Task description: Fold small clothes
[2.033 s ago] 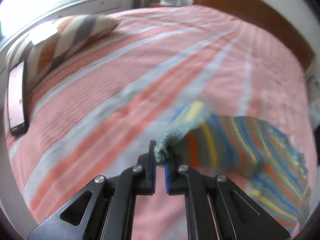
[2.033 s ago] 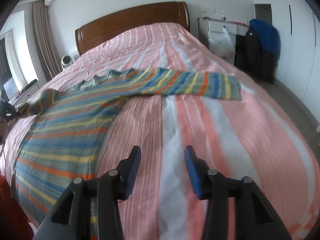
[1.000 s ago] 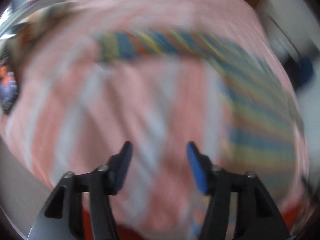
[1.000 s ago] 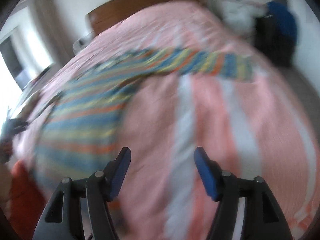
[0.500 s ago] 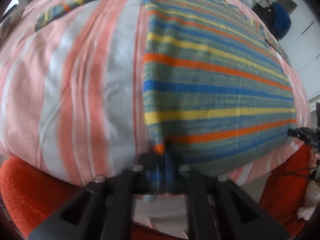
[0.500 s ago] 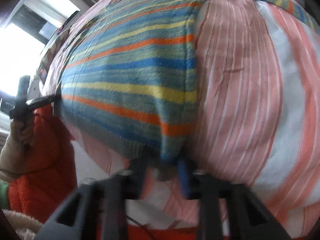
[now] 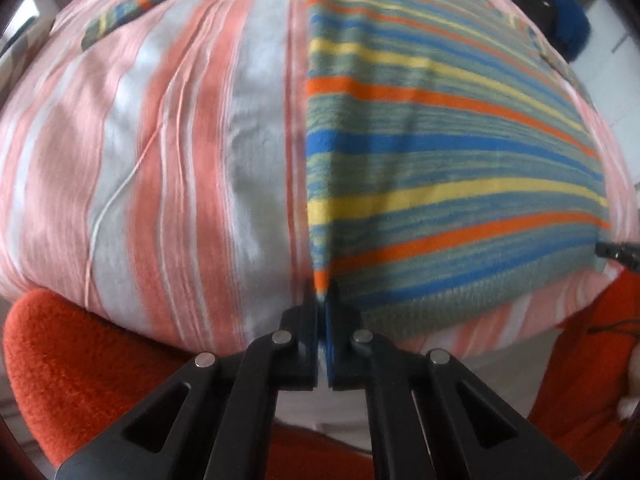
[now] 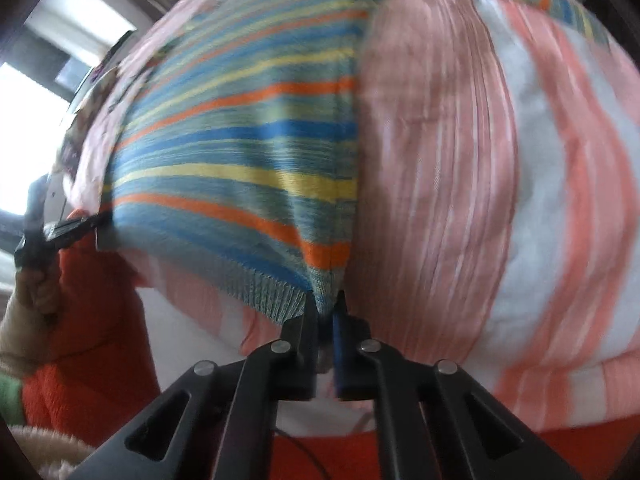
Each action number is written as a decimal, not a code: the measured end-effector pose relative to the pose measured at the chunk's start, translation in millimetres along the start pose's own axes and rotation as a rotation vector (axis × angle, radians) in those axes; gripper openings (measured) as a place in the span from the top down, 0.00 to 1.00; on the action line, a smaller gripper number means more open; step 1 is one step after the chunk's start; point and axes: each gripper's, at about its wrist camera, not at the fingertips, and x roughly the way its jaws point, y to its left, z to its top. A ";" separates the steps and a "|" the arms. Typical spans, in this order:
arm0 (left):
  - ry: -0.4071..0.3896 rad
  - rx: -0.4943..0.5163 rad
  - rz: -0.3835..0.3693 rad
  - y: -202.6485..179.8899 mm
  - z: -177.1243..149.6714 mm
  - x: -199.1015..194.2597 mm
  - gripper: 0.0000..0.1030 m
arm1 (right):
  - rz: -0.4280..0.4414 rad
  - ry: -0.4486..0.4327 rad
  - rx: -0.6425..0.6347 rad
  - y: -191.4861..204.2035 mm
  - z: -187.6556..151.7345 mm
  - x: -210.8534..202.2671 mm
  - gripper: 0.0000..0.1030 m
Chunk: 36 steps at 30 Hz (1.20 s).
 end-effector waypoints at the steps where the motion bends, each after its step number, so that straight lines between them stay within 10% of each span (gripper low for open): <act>1: -0.009 0.003 0.010 -0.4 -0.6 -3.6 0.93 | -0.002 0.001 -0.005 0.6 1.7 1.4 0.95; 3: -0.041 0.009 0.046 -3.2 -3.5 -15.5 0.86 | -0.027 -0.014 -0.023 1.9 2.3 -5.1 0.91; 7: -0.154 -0.032 0.052 6.7 -11.3 -57.9 0.35 | -0.073 -0.079 -0.042 1.4 -5.4 -36.8 0.52; 11: -0.323 -0.126 0.118 21.6 1.5 -90.6 0.07 | -0.187 -0.295 -0.055 3.7 -7.4 -84.4 0.38; 19: -0.423 -0.262 0.261 42.1 67.3 -63.9 0.06 | -0.306 -0.659 0.062 2.3 27.1 -84.3 0.23; 24: -0.395 -0.253 0.347 42.8 80.2 -25.7 0.06 | -0.349 -0.687 0.057 3.5 40.0 -65.1 0.23; 36: -0.410 -0.304 0.276 52.3 69.1 -2.8 0.00 | -0.450 -0.676 0.060 -14.4 35.2 -44.1 0.22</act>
